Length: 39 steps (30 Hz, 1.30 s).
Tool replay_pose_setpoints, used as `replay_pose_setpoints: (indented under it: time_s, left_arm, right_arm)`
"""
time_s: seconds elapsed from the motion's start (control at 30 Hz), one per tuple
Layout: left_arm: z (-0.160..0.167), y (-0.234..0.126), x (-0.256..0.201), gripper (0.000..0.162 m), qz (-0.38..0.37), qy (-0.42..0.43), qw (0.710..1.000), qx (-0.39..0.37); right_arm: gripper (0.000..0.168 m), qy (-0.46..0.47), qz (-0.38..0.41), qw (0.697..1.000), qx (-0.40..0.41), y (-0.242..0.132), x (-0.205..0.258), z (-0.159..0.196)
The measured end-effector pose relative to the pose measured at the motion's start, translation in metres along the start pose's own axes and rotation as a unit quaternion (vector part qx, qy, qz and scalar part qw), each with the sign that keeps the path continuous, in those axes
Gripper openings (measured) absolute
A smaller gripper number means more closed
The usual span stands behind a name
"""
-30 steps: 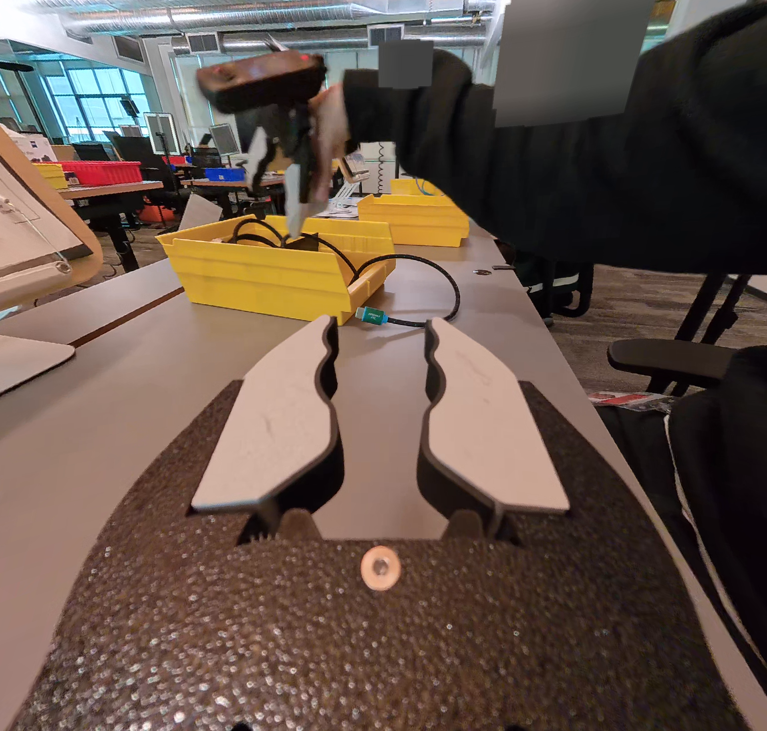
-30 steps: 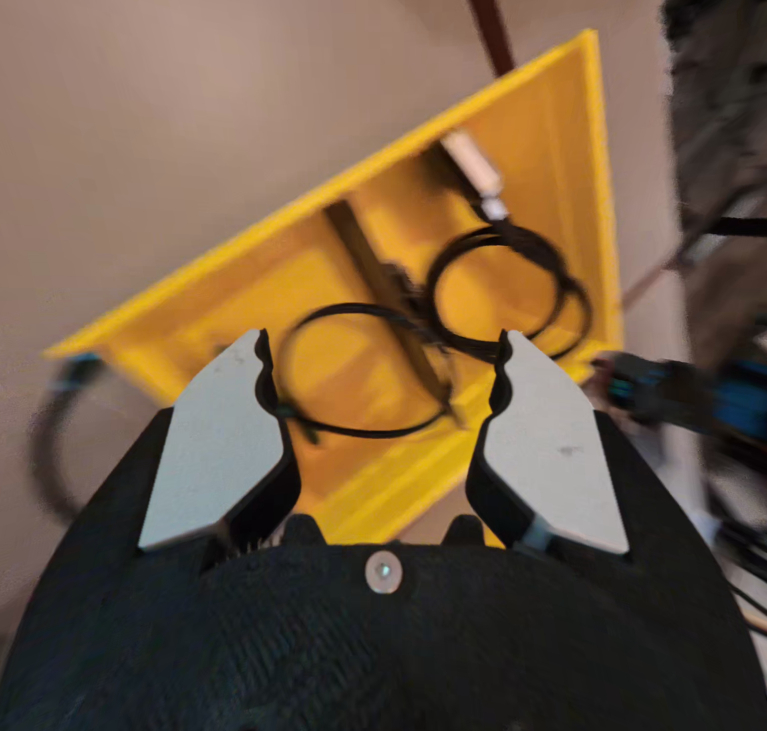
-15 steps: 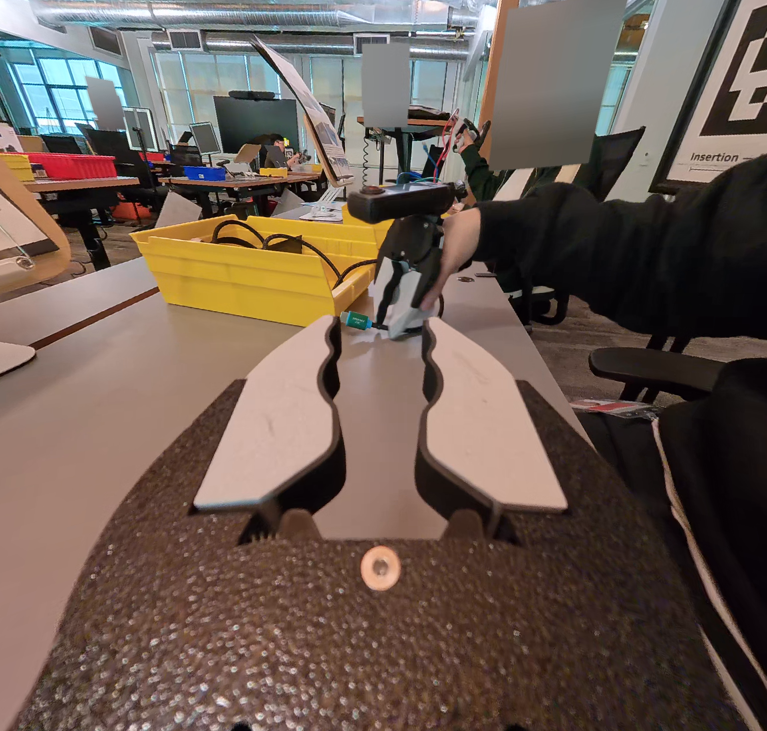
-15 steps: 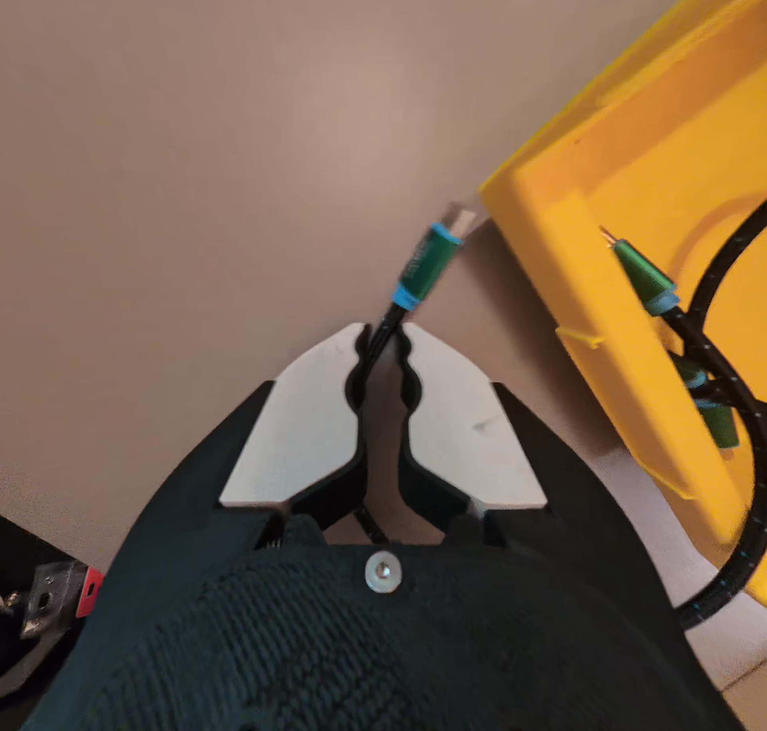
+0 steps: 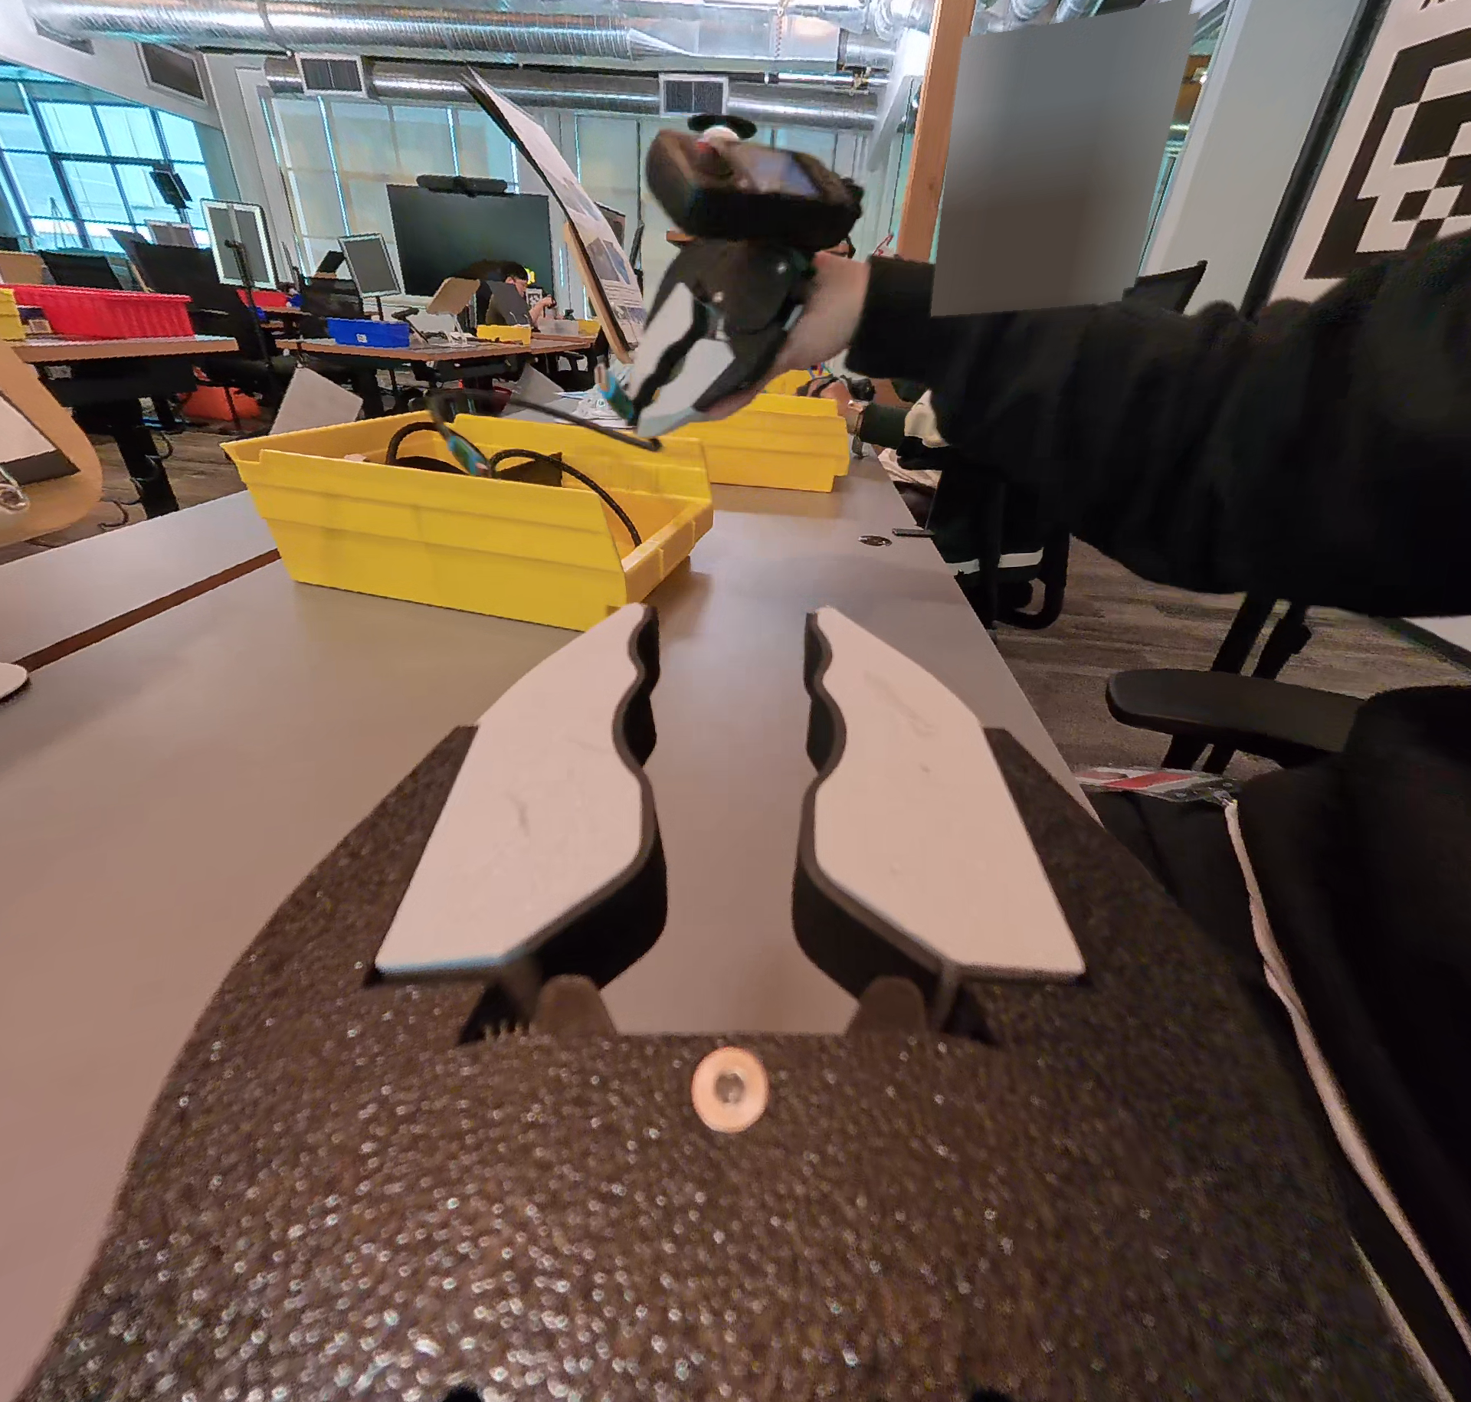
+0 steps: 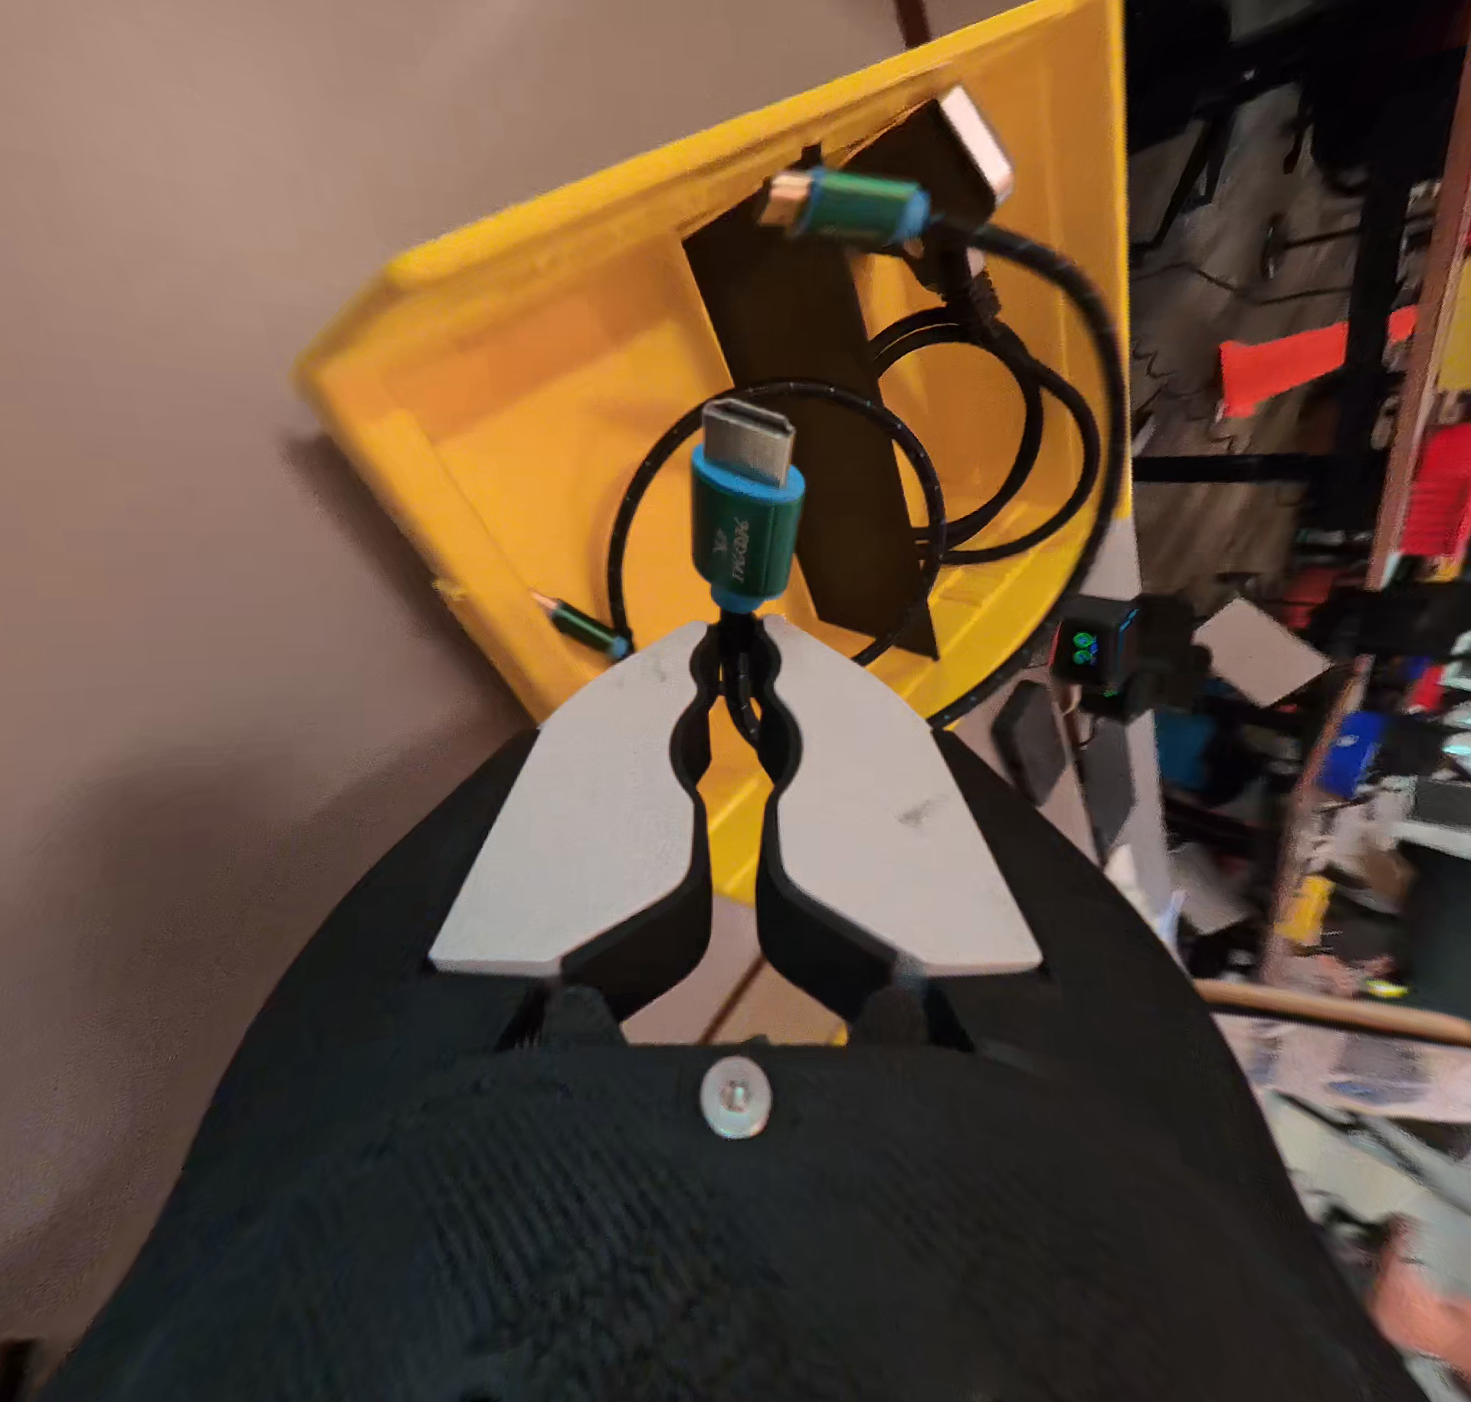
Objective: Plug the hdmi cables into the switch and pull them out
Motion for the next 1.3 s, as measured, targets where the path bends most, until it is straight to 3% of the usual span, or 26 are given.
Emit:
replay_pose_setpoints:
  time_s: [0.03,0.3,0.4,0.53,0.57,0.63,0.7,0.8,0.87,0.97,1.07,1.2,1.3]
  left_arm:
    - [0.0,0.0,0.0,0.034,0.001,0.001,1.0,0.0]
    - [0.0,-0.004,0.003,0.033,0.0,-0.01,1.0,-0.012]
    - [0.002,-0.003,0.003,0.033,0.004,-0.014,1.0,-0.006]
    - [0.002,0.001,0.001,0.033,0.009,-0.004,1.0,0.006]
    - [0.001,0.001,0.001,0.033,0.011,-0.002,1.0,0.006]
    - [0.0,0.0,0.0,0.033,0.01,-0.001,1.0,0.001]
    - [-0.005,-0.004,0.001,0.033,0.0,-0.006,1.0,-0.009]
    - [-0.019,-0.017,0.003,0.033,-0.052,-0.016,0.998,-0.018]
    - [-0.032,-0.033,0.005,0.033,-0.122,-0.024,0.992,-0.006]
    - [-0.047,-0.074,0.01,0.033,-0.286,0.001,0.956,0.068]
    - [-0.051,-0.125,0.025,0.039,-0.412,0.026,0.89,0.194]
    - [-0.049,-0.167,0.07,0.061,-0.37,-0.041,0.846,0.382]
    - [-0.04,-0.174,0.106,0.075,-0.311,-0.11,0.799,0.503]
  right_arm:
    - [0.007,-0.03,-0.003,0.999,0.011,0.01,-0.001,-0.004]
    - [0.008,-0.11,-0.069,0.99,0.049,0.066,0.019,-0.026]
    - [0.031,-0.077,-0.088,0.991,0.06,0.066,0.021,-0.021]
    - [0.078,0.016,-0.082,0.996,0.01,0.044,0.012,-0.013]
    - [0.083,0.037,-0.073,0.997,-0.008,0.034,0.012,-0.012]
    - [0.085,0.085,-0.059,0.991,-0.08,0.011,0.016,-0.015]
    - [0.087,0.133,-0.097,0.967,-0.196,-0.013,0.032,-0.023]
    - [0.085,0.178,-0.183,0.887,-0.385,-0.041,0.068,-0.034]
    - [0.085,0.183,-0.209,0.854,-0.44,-0.046,0.093,-0.036]
    - [0.088,0.155,-0.213,0.852,-0.452,-0.043,0.127,-0.034]
    - [0.089,0.105,-0.212,0.87,-0.433,-0.036,0.146,-0.025]
    - [0.09,0.081,-0.231,0.88,-0.408,-0.028,0.152,-0.009]
    - [0.09,0.089,-0.25,0.873,-0.41,-0.026,0.147,-0.006]
Point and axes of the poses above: each gripper's, where its closed fingertips meet, y out along the fingers, z out of its underside, x = y × z across the jaws, the point moved 10 cm from there along -y, back along the fingers, and after that the axes turned 7 degrees about x, right-handed, at the moved point
